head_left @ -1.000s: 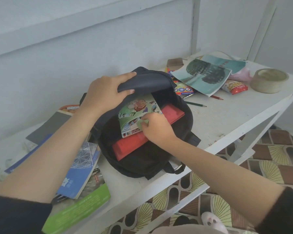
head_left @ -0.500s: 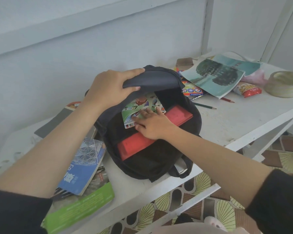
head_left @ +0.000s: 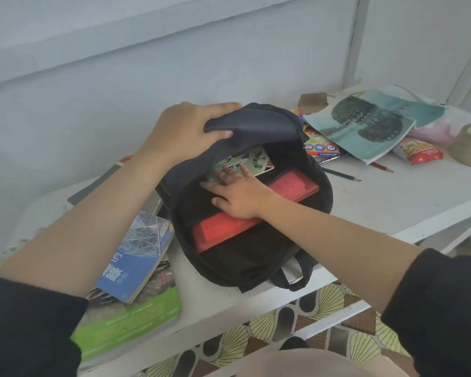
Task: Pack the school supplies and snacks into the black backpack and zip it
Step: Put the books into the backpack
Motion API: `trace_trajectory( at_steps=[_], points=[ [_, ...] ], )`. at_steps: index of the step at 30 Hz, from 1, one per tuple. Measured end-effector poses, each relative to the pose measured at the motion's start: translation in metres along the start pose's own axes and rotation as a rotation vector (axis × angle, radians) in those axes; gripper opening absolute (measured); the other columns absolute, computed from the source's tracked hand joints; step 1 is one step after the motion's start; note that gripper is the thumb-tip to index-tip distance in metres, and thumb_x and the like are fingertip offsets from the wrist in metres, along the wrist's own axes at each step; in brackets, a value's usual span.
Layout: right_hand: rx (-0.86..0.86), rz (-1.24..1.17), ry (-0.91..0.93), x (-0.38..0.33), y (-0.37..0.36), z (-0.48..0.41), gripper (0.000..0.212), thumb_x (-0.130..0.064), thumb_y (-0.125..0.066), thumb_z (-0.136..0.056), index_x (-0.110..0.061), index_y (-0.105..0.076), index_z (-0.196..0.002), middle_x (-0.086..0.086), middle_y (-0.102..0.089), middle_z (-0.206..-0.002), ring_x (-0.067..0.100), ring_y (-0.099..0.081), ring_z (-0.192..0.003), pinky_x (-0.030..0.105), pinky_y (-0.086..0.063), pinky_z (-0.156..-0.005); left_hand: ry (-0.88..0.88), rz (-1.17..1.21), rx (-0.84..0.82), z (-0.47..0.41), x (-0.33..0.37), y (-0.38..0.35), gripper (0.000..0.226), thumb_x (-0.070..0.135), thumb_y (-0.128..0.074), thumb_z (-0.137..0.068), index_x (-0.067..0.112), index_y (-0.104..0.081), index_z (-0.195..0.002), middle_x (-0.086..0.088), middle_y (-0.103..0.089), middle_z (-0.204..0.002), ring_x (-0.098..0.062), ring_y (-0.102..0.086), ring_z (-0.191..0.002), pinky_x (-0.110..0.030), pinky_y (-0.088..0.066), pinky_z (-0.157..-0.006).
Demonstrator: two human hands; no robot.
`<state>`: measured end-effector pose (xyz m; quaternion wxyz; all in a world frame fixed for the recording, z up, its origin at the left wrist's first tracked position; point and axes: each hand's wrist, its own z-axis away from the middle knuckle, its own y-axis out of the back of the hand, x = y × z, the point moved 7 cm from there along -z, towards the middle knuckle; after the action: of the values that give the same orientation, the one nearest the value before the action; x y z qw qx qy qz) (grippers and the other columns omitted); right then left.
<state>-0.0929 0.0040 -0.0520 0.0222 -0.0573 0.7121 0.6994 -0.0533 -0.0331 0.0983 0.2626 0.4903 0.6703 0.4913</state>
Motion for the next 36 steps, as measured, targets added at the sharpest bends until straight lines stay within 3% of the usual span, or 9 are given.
trace_trajectory(
  at_steps=[5,10,14,19,25,30,36],
  points=[
    [-0.083,0.089,-0.01,-0.002,-0.005,-0.013,0.047,-0.044,-0.019,-0.101,-0.039,-0.019,-0.148,0.005,-0.008,-0.159,0.027,-0.004,-0.146,0.053,0.002,-0.114,0.002,-0.001,-0.011,0.0,0.0,0.0,0.047,0.038,-0.06,-0.088,0.044,-0.046,-0.132,0.017,-0.054,-0.132,-0.014,-0.053,-0.118,-0.019,-0.034,-0.09],
    [-0.069,0.151,-0.058,-0.001,-0.004,-0.018,0.049,-0.044,-0.018,-0.101,-0.033,-0.021,-0.149,0.008,-0.014,-0.158,0.029,-0.01,-0.145,0.052,-0.003,-0.114,0.018,-0.013,-0.019,-0.001,-0.002,0.001,0.047,0.04,-0.06,-0.088,0.045,-0.046,-0.132,0.016,-0.055,-0.131,-0.016,-0.053,-0.118,-0.021,-0.035,-0.09],
    [-0.051,0.118,-0.138,0.009,-0.006,-0.009,0.052,-0.043,-0.019,-0.101,-0.025,-0.022,-0.149,0.009,-0.015,-0.158,0.031,-0.009,-0.145,0.053,-0.006,-0.114,0.023,-0.024,-0.014,0.0,-0.004,0.002,0.046,0.04,-0.06,-0.088,0.045,-0.046,-0.132,0.016,-0.055,-0.131,-0.017,-0.055,-0.114,-0.021,-0.036,-0.088],
    [-0.066,0.055,-0.165,0.024,-0.005,0.003,0.051,-0.042,-0.018,-0.101,-0.027,-0.019,-0.15,0.005,-0.01,-0.159,0.027,-0.005,-0.146,0.056,-0.006,-0.114,0.031,-0.017,-0.01,0.0,-0.003,0.001,0.046,0.039,-0.061,-0.088,0.044,-0.048,-0.131,0.013,-0.058,-0.129,-0.017,-0.055,-0.116,-0.027,-0.04,-0.093],
    [-0.096,-0.002,-0.134,0.033,0.0,0.007,0.054,-0.044,-0.02,-0.101,-0.032,-0.004,-0.151,0.008,0.002,-0.159,0.027,0.004,-0.146,0.049,0.002,-0.115,0.03,-0.027,-0.01,0.001,0.001,0.0,0.047,0.038,-0.061,-0.088,0.044,-0.047,-0.132,0.011,-0.059,-0.128,-0.02,-0.057,-0.114,-0.029,-0.041,-0.092],
    [-0.039,0.085,-0.323,0.041,0.007,0.031,0.068,-0.052,-0.013,-0.098,-0.009,-0.007,-0.151,0.022,-0.007,-0.156,0.034,-0.001,-0.145,0.047,0.008,-0.116,0.043,-0.029,0.001,0.001,-0.001,-0.002,0.046,0.039,-0.061,-0.088,0.046,-0.047,-0.131,0.011,-0.06,-0.127,-0.022,-0.058,-0.109,-0.03,-0.042,-0.09],
    [-0.107,0.112,-0.342,0.05,0.001,0.036,0.066,-0.053,-0.008,-0.098,-0.015,-0.009,-0.152,0.01,-0.008,-0.159,0.024,-0.001,-0.146,0.05,0.018,-0.111,0.06,-0.035,0.004,0.001,0.0,-0.006,0.047,0.041,-0.06,-0.087,0.048,-0.045,-0.131,0.013,-0.058,-0.129,-0.021,-0.057,-0.112,-0.026,-0.039,-0.087]
  ],
)
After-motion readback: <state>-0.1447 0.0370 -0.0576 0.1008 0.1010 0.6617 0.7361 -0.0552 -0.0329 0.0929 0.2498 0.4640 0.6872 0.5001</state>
